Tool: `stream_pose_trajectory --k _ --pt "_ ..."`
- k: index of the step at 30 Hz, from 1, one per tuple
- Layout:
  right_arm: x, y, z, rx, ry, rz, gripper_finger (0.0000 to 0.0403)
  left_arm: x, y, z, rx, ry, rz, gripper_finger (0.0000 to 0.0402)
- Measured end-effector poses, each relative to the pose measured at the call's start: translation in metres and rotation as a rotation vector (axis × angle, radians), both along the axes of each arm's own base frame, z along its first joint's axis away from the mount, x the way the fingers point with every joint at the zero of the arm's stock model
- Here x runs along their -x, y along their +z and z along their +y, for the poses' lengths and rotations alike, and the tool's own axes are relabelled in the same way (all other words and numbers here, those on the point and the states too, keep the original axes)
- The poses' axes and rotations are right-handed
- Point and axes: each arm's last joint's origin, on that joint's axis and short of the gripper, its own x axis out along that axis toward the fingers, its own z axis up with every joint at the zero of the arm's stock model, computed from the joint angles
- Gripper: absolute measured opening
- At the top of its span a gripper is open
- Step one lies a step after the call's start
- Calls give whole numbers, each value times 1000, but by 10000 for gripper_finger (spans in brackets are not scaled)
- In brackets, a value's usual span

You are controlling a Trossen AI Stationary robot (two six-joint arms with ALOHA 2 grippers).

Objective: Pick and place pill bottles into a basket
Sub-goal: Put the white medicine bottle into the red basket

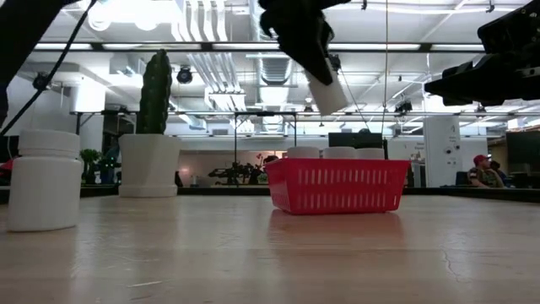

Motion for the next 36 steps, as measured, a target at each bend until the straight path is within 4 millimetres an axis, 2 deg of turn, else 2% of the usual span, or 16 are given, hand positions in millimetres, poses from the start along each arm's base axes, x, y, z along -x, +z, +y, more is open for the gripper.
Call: stream_pose_trajectory --k 4,8,21,28,36 --pt "0 0 0 0 0 0 34 -13 2 0 5 7 30 152" --pt "0 0 0 0 0 -1 34 -22 -10 0 28 51 135 152" --pt "0 0 0 0 1 -1 34 -22 -11 -4 81 141 183 152" --pt "0 0 0 0 1 -1 34 -24 -26 -4 84 163 245 152" --pt "0 0 0 0 1 0 34 -26 -31 -4 82 163 265 152"
